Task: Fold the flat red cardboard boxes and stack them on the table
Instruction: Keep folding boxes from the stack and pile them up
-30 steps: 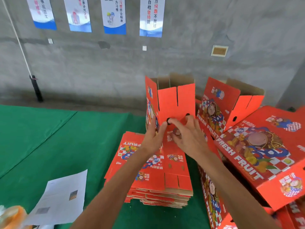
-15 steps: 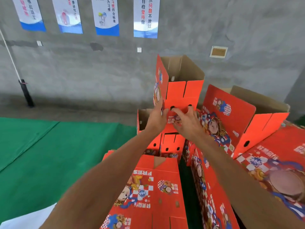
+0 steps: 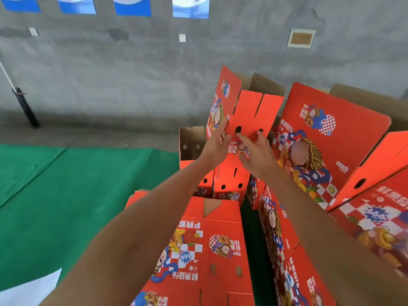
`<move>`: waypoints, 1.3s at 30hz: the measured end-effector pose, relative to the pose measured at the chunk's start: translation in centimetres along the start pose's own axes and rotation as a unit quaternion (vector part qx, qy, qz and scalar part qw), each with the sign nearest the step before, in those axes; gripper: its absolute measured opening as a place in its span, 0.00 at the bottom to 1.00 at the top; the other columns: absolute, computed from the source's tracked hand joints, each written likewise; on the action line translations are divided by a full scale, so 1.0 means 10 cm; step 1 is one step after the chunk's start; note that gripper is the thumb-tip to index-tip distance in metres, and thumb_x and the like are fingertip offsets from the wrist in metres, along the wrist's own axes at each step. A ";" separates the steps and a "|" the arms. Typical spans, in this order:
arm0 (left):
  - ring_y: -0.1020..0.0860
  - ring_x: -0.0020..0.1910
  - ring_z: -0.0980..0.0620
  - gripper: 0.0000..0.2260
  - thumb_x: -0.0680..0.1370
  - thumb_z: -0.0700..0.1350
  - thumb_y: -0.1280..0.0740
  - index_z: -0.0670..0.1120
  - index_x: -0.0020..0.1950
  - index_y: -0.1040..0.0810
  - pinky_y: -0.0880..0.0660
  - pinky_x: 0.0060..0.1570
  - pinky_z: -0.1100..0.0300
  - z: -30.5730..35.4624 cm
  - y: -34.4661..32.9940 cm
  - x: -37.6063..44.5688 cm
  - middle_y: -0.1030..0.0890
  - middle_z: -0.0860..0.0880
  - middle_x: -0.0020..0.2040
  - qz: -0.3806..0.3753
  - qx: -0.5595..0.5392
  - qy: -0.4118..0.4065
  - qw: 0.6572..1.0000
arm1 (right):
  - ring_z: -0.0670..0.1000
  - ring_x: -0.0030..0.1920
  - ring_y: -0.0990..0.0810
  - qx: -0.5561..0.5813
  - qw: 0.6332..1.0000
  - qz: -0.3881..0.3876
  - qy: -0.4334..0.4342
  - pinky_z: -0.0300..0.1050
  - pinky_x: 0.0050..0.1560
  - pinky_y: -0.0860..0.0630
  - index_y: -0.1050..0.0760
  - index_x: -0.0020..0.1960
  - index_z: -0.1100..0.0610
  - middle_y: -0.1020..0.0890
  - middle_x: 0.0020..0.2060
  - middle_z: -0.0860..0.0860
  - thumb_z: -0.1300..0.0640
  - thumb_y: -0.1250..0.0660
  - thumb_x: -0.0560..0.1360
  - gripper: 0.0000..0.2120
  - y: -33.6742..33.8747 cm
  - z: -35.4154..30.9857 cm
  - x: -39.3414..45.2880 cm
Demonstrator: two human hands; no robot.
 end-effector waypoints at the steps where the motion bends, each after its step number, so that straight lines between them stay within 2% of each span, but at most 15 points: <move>1: 0.38 0.81 0.45 0.26 0.87 0.38 0.42 0.45 0.84 0.44 0.40 0.78 0.55 0.02 0.00 -0.03 0.36 0.44 0.81 -0.011 -0.006 -0.019 1.000 | 0.67 0.78 0.42 -0.003 1.000 0.006 -0.004 0.59 0.76 0.36 0.42 0.83 0.44 0.46 0.79 0.67 0.55 0.38 0.85 0.29 0.04 0.00 -0.02; 4: 0.35 0.79 0.48 0.25 0.86 0.38 0.40 0.47 0.83 0.39 0.34 0.76 0.53 -0.05 0.05 -0.16 0.33 0.46 0.80 -0.024 0.000 -0.016 1.000 | 0.67 0.74 0.33 -0.012 0.999 0.045 -0.013 0.59 0.71 0.32 0.37 0.81 0.48 0.42 0.79 0.66 0.56 0.39 0.85 0.25 0.18 -0.07 -0.17; 7: 0.24 0.69 0.45 0.22 0.85 0.41 0.38 0.50 0.80 0.34 0.25 0.62 0.55 -0.38 0.14 -0.45 0.24 0.47 0.73 0.003 -0.001 0.080 0.997 | 0.64 0.64 0.23 -0.038 0.996 0.082 0.026 0.58 0.63 0.24 0.31 0.78 0.54 0.31 0.75 0.61 0.58 0.40 0.84 0.22 0.16 -0.30 -0.45; 12: 0.26 0.70 0.42 0.24 0.85 0.45 0.36 0.49 0.81 0.35 0.28 0.65 0.56 -0.99 0.22 -1.54 0.27 0.42 0.75 -0.050 0.158 0.184 0.969 | 0.56 0.67 0.24 -0.063 0.995 -0.073 -0.015 0.52 0.65 0.25 0.36 0.80 0.51 0.25 0.71 0.53 0.50 0.41 0.85 0.24 -0.58 -0.48 -1.25; 15: 0.41 0.80 0.36 0.30 0.84 0.52 0.37 0.49 0.84 0.45 0.41 0.77 0.37 -1.52 0.55 -2.40 0.41 0.40 0.82 -0.086 0.302 0.315 0.896 | 0.56 0.65 0.23 -0.043 0.978 -0.162 -0.126 0.52 0.63 0.23 0.31 0.75 0.56 0.23 0.67 0.55 0.44 0.39 0.83 0.24 -1.02 -0.32 -1.88; 17: 0.53 0.83 0.34 0.36 0.84 0.56 0.39 0.45 0.84 0.54 0.49 0.75 0.26 -1.78 0.92 -3.01 0.52 0.39 0.84 -0.071 0.367 0.422 0.826 | 0.57 0.59 0.20 -0.014 0.956 -0.221 -0.193 0.50 0.56 0.21 0.25 0.61 0.57 0.20 0.59 0.56 0.40 0.37 0.82 0.22 -1.33 -0.20 -2.34; 19: 0.52 0.82 0.34 0.41 0.82 0.60 0.38 0.42 0.84 0.56 0.47 0.74 0.25 -1.89 1.24 -3.51 0.52 0.38 0.84 -0.030 0.369 0.489 0.790 | 0.59 0.59 0.19 0.027 0.932 -0.267 -0.244 0.47 0.52 0.23 0.25 0.56 0.57 0.19 0.56 0.55 0.36 0.38 0.81 0.23 -1.55 -0.13 -2.78; 22: 0.45 0.80 0.35 0.43 0.81 0.63 0.36 0.40 0.83 0.53 0.43 0.76 0.34 -1.91 1.45 -3.87 0.46 0.35 0.82 -0.004 0.319 0.503 0.803 | 0.58 0.58 0.18 0.103 0.922 -0.241 -0.286 0.48 0.54 0.22 0.23 0.60 0.59 0.20 0.59 0.56 0.36 0.33 0.79 0.26 -1.62 -0.12 -3.12; 24: 0.40 0.79 0.37 0.40 0.81 0.62 0.35 0.39 0.82 0.47 0.39 0.76 0.39 -1.83 1.51 -3.92 0.40 0.37 0.80 0.003 0.315 0.471 0.824 | 0.58 0.58 0.19 0.184 0.900 -0.208 -0.337 0.48 0.56 0.24 0.25 0.60 0.60 0.20 0.64 0.58 0.43 0.25 0.76 0.24 -1.61 -0.10 -3.22; 28: 0.38 0.79 0.40 0.36 0.78 0.57 0.33 0.42 0.80 0.40 0.41 0.78 0.41 -1.63 1.51 -4.12 0.36 0.42 0.80 0.051 0.272 0.449 0.850 | 0.64 0.73 0.29 0.338 0.793 -0.143 -0.486 0.56 0.71 0.31 0.47 0.81 0.66 0.32 0.76 0.63 0.41 0.24 0.74 0.51 -1.55 -0.02 -3.54; 30: 0.39 0.79 0.38 0.38 0.75 0.59 0.32 0.42 0.80 0.39 0.41 0.78 0.42 -1.52 1.50 -4.27 0.35 0.41 0.79 0.100 0.220 0.445 0.863 | 0.65 0.75 0.32 0.359 0.765 -0.084 -0.529 0.60 0.72 0.32 0.54 0.82 0.65 0.35 0.77 0.64 0.36 0.28 0.75 0.54 -1.45 0.00 -3.70; 33: 0.36 0.75 0.35 0.37 0.78 0.60 0.31 0.41 0.78 0.37 0.36 0.74 0.41 -1.35 1.55 -4.47 0.32 0.36 0.75 0.203 0.128 0.447 0.862 | 0.67 0.74 0.32 0.338 0.760 0.007 -0.555 0.62 0.73 0.35 0.47 0.79 0.67 0.33 0.75 0.67 0.32 0.35 0.78 0.49 -1.18 0.01 -3.92; 35: 0.28 0.68 0.36 0.33 0.79 0.63 0.31 0.43 0.74 0.32 0.30 0.68 0.42 -1.20 1.63 -4.60 0.26 0.38 0.69 0.258 0.073 0.430 0.862 | 0.68 0.70 0.27 0.356 0.759 0.069 -0.540 0.61 0.70 0.31 0.33 0.72 0.69 0.26 0.69 0.69 0.34 0.37 0.80 0.40 -0.95 0.03 -4.02; 37: 0.20 0.56 0.43 0.29 0.77 0.70 0.35 0.46 0.63 0.26 0.24 0.57 0.46 -0.95 1.73 -4.67 0.19 0.46 0.59 0.289 0.030 0.362 0.886 | 0.64 0.60 0.20 0.396 0.768 0.129 -0.487 0.54 0.58 0.27 0.24 0.61 0.67 0.18 0.56 0.64 0.36 0.37 0.81 0.32 -0.69 0.04 -4.07; 39: 0.17 0.46 0.47 0.29 0.73 0.76 0.39 0.50 0.52 0.24 0.22 0.48 0.49 -0.67 1.86 -4.77 0.16 0.52 0.47 0.292 0.019 0.301 0.908 | 0.58 0.57 0.21 0.443 0.762 0.166 -0.443 0.51 0.57 0.31 0.26 0.56 0.59 0.20 0.54 0.57 0.38 0.35 0.81 0.23 -0.43 0.01 -4.18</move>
Point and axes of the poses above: each hand's wrist, its own x-axis towards the middle knuckle, its own y-axis out of the back of the hand, z = x × y, the point moved 10 cm from there along x, towards the middle knuckle
